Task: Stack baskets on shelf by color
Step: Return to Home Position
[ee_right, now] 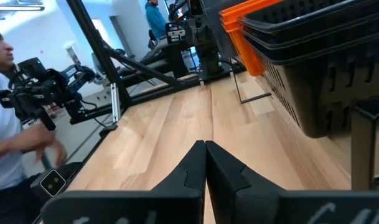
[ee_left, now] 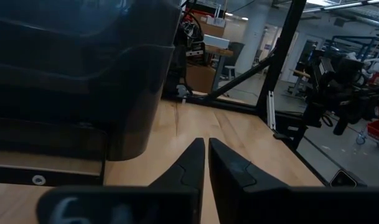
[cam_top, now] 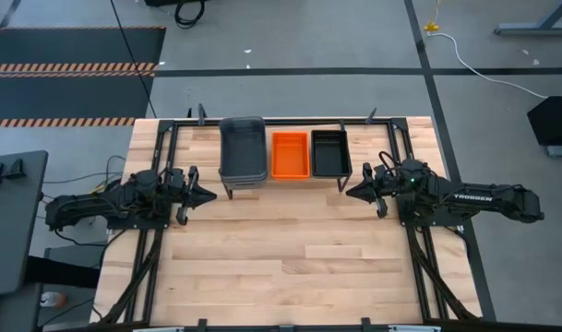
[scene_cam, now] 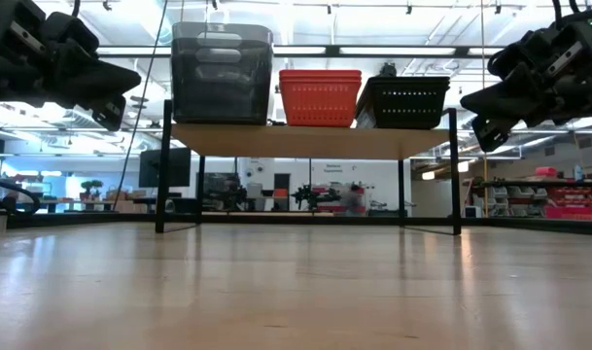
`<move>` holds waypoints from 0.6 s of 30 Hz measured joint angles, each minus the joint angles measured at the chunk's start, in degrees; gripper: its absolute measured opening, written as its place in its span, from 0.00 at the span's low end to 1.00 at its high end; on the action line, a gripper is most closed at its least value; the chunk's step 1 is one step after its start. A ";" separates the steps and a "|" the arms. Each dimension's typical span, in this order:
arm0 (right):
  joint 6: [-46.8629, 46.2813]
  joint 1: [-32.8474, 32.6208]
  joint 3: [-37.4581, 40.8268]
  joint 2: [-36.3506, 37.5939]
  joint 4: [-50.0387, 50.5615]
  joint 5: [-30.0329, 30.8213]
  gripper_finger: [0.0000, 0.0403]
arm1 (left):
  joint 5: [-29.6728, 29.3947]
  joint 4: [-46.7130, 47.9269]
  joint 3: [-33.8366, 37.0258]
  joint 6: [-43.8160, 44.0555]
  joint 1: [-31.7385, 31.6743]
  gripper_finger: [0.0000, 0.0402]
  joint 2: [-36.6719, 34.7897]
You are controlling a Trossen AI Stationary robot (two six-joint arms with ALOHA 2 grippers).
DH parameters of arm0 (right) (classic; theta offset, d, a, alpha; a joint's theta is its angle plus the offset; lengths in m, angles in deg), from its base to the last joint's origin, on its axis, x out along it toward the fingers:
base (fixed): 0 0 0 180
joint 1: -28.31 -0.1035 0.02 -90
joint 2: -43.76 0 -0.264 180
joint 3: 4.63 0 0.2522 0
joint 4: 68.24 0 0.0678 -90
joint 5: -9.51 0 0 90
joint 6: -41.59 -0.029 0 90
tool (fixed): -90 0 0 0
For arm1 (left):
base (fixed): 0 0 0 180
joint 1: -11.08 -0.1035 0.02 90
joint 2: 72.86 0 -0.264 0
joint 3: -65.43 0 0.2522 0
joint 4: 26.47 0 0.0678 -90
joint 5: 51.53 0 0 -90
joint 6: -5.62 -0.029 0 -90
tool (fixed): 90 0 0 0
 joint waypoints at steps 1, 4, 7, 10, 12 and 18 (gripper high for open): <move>0.00 0.01 0.00 0.00 0.00 0.00 0.04 | 0.00 0.00 0.00 0.00 0.00 0.06 0.00; 0.00 -0.01 0.00 0.00 0.00 0.00 0.04 | 0.00 -0.02 0.00 0.00 0.00 0.07 0.00; 0.00 -0.01 0.00 0.00 0.00 0.01 0.04 | 0.00 -0.02 0.00 0.00 0.00 0.08 0.00; 0.00 0.01 0.00 0.00 0.02 0.02 0.04 | 0.00 -0.02 0.01 0.02 0.00 0.08 0.00; -0.02 -0.01 0.00 0.00 0.02 0.02 0.04 | 0.00 -0.02 0.01 0.02 0.00 0.09 0.00; -0.02 0.00 0.00 0.00 0.02 0.02 0.04 | 0.00 -0.02 0.02 0.02 0.00 0.08 0.00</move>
